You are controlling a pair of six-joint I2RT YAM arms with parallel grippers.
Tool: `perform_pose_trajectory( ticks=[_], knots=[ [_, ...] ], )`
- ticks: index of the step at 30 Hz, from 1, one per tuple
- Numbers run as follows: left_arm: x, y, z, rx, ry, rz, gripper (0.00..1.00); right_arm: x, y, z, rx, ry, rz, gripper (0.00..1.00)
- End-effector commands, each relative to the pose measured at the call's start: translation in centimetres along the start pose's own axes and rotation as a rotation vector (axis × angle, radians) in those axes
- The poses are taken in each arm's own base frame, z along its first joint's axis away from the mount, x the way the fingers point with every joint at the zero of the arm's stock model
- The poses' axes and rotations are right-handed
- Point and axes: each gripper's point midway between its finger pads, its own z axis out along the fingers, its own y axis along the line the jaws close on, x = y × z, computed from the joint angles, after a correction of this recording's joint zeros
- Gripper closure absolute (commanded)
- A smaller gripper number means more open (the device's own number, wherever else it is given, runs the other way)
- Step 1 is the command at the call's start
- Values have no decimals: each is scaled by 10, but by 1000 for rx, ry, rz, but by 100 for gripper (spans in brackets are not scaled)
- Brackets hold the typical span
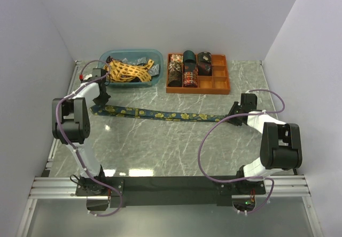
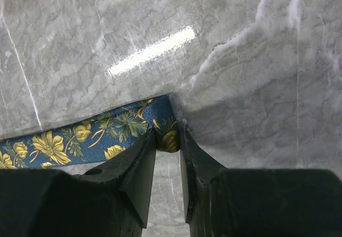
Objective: Roll the ties
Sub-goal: Flatten the tie
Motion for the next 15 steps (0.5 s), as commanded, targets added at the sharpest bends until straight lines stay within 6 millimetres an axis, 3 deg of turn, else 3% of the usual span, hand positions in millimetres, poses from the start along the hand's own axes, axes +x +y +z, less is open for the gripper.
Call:
perform_pose_trajectory(
  ticks=[1, 10, 13, 14, 15],
  knots=[
    [-17, 12, -24, -24, -53, -8, 96, -12, 2, -5, -2, -27, -13, 69],
    [7, 23, -11, -57, -3, 15, 88, -14, 1, -6, 6, -32, -10, 68],
    [11, 20, -5, -40, -1, 8, 75, -19, 1, -11, 14, -54, -7, 65],
    [10, 18, -5, -32, -6, 4, 63, -21, 2, -13, 12, -65, -8, 64],
    [9, 16, -6, -23, -6, 3, 58, -23, 3, -16, 10, -74, -10, 63]
  ],
)
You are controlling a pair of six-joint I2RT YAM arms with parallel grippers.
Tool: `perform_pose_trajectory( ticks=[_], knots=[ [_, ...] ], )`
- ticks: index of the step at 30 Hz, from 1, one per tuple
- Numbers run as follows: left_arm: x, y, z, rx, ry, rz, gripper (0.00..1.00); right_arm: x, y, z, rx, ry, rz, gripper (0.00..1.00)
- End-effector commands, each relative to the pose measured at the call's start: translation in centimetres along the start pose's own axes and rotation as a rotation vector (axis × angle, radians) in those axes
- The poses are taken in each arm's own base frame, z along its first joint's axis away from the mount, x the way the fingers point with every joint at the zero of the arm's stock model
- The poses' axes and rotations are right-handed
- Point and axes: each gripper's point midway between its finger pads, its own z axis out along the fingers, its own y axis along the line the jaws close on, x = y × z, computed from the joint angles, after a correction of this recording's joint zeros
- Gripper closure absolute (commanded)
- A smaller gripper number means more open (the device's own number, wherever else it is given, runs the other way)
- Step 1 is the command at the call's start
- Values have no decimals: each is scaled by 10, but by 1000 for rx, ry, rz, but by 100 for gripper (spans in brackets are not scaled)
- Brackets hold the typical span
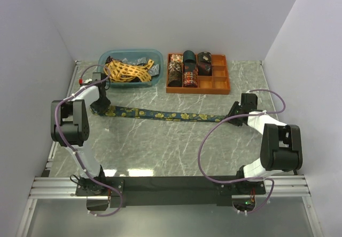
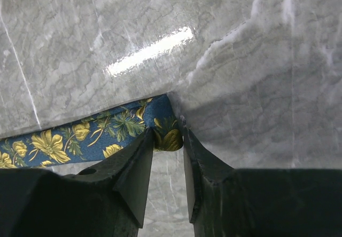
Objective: Roll the ties
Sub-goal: Flatten the tie
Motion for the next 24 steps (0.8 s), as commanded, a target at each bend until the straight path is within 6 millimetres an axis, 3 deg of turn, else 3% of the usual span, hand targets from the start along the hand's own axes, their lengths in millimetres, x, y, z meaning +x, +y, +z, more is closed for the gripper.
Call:
perform_pose_trajectory(
  ticks=[1, 10, 14, 19, 20, 24],
  knots=[
    [-9, -7, -1, 27, -33, -23, 50, -26, 5, -15, 2, -84, -12, 62],
    [-19, -5, -23, 73, -73, -28, 22, -28, 9, -19, -14, -82, -28, 56],
    [-29, -8, -46, 102, -133, -9, 11, -25, 8, -17, -14, -74, -29, 55],
    [-16, -43, -82, 204, -175, 73, 16, -26, 5, -17, 4, -67, -47, 56],
    [-5, -55, -89, 238, -168, 109, 18, -26, 5, -17, 5, -66, -50, 57],
    [23, -78, -91, 301, -122, 157, 29, -29, 8, -17, -3, -62, -47, 57]
  ],
)
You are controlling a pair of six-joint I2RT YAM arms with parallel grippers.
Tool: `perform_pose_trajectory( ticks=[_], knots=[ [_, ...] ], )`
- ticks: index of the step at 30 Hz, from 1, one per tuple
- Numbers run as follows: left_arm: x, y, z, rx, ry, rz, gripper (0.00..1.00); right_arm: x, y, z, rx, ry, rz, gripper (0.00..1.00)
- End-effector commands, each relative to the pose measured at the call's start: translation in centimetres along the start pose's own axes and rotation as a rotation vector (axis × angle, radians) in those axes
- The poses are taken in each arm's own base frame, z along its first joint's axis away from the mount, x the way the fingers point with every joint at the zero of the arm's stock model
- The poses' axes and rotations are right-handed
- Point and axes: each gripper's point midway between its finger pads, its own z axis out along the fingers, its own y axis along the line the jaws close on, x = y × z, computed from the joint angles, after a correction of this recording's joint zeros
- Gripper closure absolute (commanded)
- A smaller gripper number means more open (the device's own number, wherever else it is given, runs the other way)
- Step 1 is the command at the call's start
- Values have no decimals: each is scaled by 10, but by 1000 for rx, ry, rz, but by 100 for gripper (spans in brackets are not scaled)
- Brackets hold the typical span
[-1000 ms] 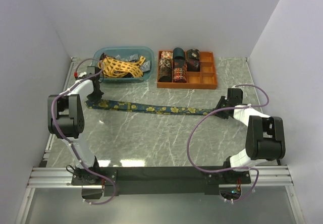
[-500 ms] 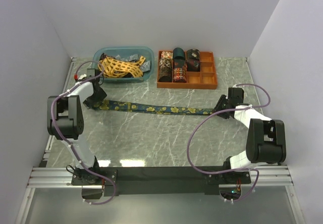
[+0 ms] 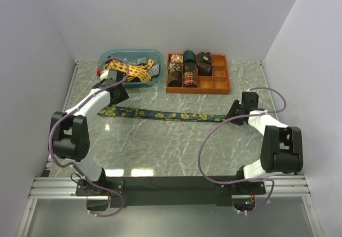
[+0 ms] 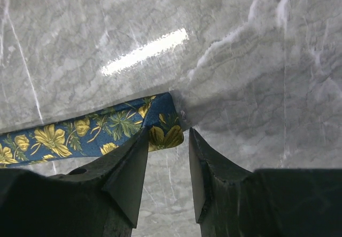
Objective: Roll the ties
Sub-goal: Flatten the tie
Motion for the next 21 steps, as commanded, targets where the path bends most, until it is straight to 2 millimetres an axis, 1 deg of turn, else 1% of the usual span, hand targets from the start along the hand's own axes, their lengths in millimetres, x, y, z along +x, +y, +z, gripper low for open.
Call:
perform_pose_trajectory(
  ticks=[1, 5, 6, 7, 9, 10, 12, 15, 16, 19, 20, 21],
  knots=[
    [15, -19, 1, 58, 28, 27, 35, -25, 7, -7, -9, -58, -19, 57],
    [34, -27, 18, 74, 78, 57, 46, -26, 5, -7, 6, -56, -27, 57],
    [35, -30, 21, 82, 83, 60, 47, -26, 5, -7, 5, -57, -29, 57],
    [41, -29, 29, 68, 98, 77, 49, -26, 5, -7, 5, -55, -30, 57],
    [42, -30, 35, 57, 102, 84, 51, -24, 4, -6, 10, -49, -29, 57],
    [46, -29, 40, 45, 114, 94, 52, -24, 4, -7, 9, -50, -31, 57],
    [48, -28, 44, 36, 121, 103, 54, -24, 4, -7, 10, -51, -34, 57],
    [55, -20, 52, -5, 138, 127, 55, -25, 5, -8, 10, -52, -41, 57],
    [59, -11, 54, -38, 147, 139, 58, -25, 5, -9, 10, -52, -45, 57],
    [64, 5, 54, -87, 159, 159, 61, -26, 6, -12, 16, -59, -56, 57],
    [66, 16, 55, -117, 160, 160, 61, -27, 6, -14, 14, -65, -61, 57],
    [66, 23, 55, -130, 163, 158, 61, -27, 8, -15, 12, -69, -67, 57]
  ],
)
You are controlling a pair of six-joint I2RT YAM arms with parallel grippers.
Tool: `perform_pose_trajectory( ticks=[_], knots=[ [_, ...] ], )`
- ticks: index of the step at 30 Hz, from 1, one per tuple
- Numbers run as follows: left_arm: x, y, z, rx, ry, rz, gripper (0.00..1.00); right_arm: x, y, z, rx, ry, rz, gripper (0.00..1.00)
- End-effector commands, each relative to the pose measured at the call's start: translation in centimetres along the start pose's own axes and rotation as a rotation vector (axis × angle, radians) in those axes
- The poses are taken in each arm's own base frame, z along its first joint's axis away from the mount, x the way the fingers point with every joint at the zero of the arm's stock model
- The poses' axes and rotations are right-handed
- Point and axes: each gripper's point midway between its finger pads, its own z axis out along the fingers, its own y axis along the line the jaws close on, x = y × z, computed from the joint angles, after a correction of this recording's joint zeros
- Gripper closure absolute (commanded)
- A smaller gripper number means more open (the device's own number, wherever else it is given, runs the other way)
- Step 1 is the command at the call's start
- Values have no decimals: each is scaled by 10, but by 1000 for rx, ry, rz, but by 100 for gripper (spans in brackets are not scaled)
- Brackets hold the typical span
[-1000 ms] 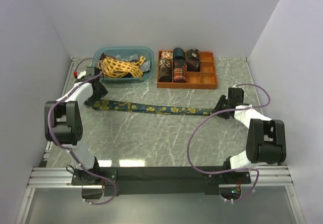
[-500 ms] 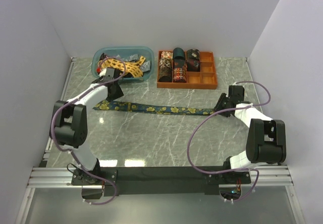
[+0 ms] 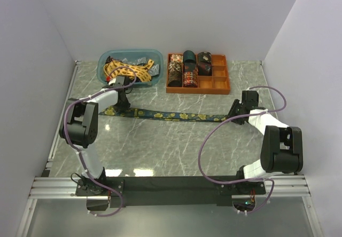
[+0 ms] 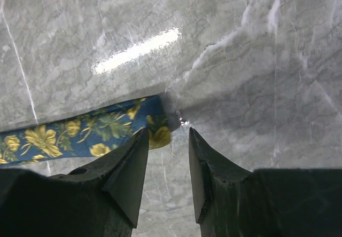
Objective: Roll the ties
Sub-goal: Flatten the tie
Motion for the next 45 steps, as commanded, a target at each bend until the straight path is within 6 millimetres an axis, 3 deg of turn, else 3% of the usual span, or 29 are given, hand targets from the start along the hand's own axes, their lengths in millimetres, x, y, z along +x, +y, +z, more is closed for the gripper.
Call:
perform_pose_trajectory(
  ticks=[1, 4, 6, 10, 12, 18, 24, 29, 33, 36, 45],
  knots=[
    [12, 41, 4, -115, 32, 22, 60, -22, 8, -12, -8, -70, -38, 57],
    [2, 74, 3, -190, 11, -2, 58, -23, 16, -14, -38, -78, -62, 57],
    [-9, 85, -2, -221, -22, -13, 55, -20, 25, -14, -66, -73, -96, 56],
    [-31, 83, -12, -217, -72, -26, 43, -19, 38, -11, -90, -59, -134, 53],
    [-38, 77, -20, -187, -94, -35, 35, -16, 55, -12, -134, -48, -160, 53],
    [-55, 23, -59, -29, -185, 21, 16, -18, 87, -13, -217, -32, -184, 54],
    [-43, -55, -101, 253, -201, 136, 21, -8, 105, -2, -215, 17, -215, 61],
    [-6, -125, -136, 573, -101, 231, 29, 1, 112, 4, -224, 47, -210, 68],
    [28, -152, -128, 657, 0, 290, 30, 7, 106, 12, -195, 78, -202, 72],
    [49, -158, -112, 652, 75, 306, 30, 13, 98, 21, -158, 114, -204, 73],
    [68, -146, -69, 519, 134, 325, 34, 24, 82, 29, -109, 164, -179, 77]
  ],
)
